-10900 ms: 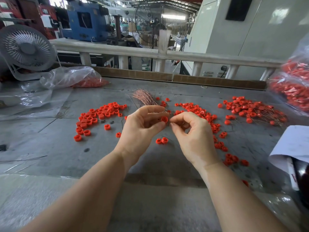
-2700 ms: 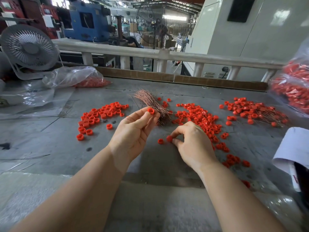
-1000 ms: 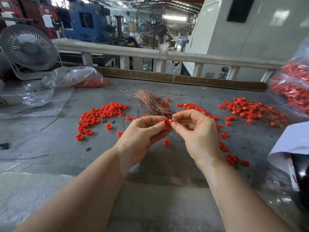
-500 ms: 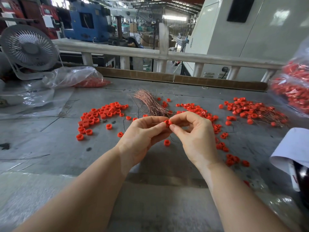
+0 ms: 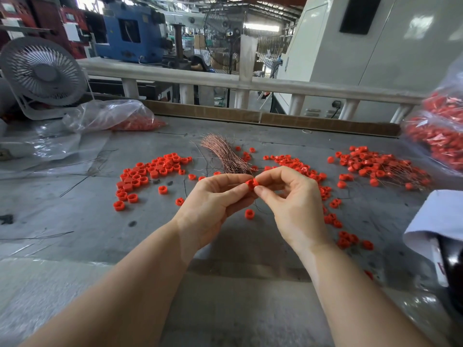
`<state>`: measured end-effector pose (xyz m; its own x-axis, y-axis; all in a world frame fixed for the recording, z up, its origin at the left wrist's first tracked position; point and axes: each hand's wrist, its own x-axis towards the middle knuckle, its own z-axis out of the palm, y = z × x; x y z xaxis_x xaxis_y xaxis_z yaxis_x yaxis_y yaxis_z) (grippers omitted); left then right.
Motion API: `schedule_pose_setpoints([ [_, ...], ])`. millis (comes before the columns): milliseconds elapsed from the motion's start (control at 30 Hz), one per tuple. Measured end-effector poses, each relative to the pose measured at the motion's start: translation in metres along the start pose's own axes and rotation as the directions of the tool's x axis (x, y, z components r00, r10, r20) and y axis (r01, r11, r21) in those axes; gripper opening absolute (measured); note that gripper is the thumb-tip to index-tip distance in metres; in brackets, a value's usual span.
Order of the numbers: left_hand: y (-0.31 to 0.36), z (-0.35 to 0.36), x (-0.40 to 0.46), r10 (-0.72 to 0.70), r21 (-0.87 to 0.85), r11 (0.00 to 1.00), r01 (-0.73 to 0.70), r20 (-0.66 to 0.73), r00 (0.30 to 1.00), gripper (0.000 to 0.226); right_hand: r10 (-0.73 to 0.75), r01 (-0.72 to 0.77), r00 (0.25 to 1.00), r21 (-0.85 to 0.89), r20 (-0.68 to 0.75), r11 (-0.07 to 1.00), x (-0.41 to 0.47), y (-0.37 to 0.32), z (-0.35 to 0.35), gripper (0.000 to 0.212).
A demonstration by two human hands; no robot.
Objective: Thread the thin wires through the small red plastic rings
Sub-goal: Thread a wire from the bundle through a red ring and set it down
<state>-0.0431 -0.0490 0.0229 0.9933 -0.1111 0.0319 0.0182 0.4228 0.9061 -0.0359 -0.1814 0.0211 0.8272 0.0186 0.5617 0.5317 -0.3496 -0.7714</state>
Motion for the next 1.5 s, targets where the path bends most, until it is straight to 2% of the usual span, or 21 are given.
schedule_pose_setpoints([
  [500,0.0016,0.0012,-0.0014,0.0,-0.003,1.0,0.0,0.003,1.0,0.018,0.002,-0.002,1.0,0.011,-0.003,1.0,0.0,-0.0025,-0.0017,0.019],
  [833,0.0004,-0.0007,0.0006,-0.002,-0.022,1.0,0.002,-0.003,1.0,0.017,-0.114,0.11,0.991,-0.049,-0.065,0.993,-0.0003,0.0003,-0.0014,0.023],
  [1333,0.0006,-0.0021,0.001,-0.01,-0.009,1.0,0.01,-0.021,1.0,0.016,-0.263,0.245,0.963,-0.202,-0.067,0.948,-0.005,0.0009,0.0035,0.038],
  [1500,0.0009,-0.0018,0.0011,-0.005,-0.008,1.0,0.005,-0.03,1.0,0.016,-0.293,0.272,0.953,-0.204,-0.079,0.94,-0.0048,-0.0004,0.0031,0.036],
])
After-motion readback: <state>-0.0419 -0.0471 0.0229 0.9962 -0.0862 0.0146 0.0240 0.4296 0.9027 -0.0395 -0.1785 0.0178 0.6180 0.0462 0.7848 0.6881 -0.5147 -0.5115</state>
